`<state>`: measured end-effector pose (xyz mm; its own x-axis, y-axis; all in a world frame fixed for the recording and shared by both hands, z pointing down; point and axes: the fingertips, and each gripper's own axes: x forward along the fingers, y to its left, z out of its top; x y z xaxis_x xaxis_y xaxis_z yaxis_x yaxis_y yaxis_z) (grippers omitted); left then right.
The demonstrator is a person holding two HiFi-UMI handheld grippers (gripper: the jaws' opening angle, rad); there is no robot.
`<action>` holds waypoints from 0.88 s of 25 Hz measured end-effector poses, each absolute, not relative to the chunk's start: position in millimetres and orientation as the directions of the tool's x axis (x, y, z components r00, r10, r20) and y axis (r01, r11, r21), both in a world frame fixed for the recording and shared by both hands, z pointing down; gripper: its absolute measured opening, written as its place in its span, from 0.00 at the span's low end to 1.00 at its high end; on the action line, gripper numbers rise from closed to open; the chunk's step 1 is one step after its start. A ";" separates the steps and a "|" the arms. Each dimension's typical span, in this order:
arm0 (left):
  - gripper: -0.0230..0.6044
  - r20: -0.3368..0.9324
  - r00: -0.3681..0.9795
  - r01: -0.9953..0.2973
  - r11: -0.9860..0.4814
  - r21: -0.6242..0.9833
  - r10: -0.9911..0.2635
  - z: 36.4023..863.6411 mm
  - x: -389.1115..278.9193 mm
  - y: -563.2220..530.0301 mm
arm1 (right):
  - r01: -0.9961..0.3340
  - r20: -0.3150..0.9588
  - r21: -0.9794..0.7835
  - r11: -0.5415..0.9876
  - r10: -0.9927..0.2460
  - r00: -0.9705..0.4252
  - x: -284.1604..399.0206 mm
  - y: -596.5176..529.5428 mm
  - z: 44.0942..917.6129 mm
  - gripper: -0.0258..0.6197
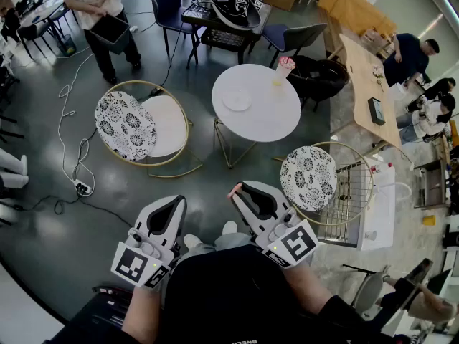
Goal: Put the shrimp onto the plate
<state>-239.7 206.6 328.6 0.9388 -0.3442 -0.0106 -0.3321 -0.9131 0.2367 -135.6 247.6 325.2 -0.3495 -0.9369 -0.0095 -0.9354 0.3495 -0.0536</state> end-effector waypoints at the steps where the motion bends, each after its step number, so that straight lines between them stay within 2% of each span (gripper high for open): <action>1: 0.04 -0.013 0.941 -0.326 -0.915 0.237 -0.338 328.6 -234.7 210.0 | -0.937 -0.011 -0.054 0.345 -0.938 -0.345 -131.3 251.2 325.6 0.16; 9: 0.04 -0.036 0.943 -0.306 -0.903 0.302 -0.332 331.4 -190.2 214.1 | -0.949 -0.019 -0.072 0.307 -0.952 -0.306 -80.6 264.3 328.0 0.16; 18: 0.04 -0.002 0.953 -0.293 -0.926 0.238 -0.303 335.1 -123.9 223.5 | -0.943 -0.073 -0.132 0.307 -0.951 -0.299 -18.6 264.4 327.7 0.16; 22: 0.04 -0.001 0.949 -0.305 -0.915 0.265 -0.317 341.1 -100.0 224.8 | -0.941 -0.080 -0.141 0.307 -0.951 -0.298 4.3 270.1 332.5 0.16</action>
<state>-100.0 224.8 341.1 0.9485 -0.3166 -0.0010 -0.3051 -0.9148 0.2648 4.3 270.1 332.5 -0.2983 -0.9511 -0.0802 -0.9412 0.3071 -0.1407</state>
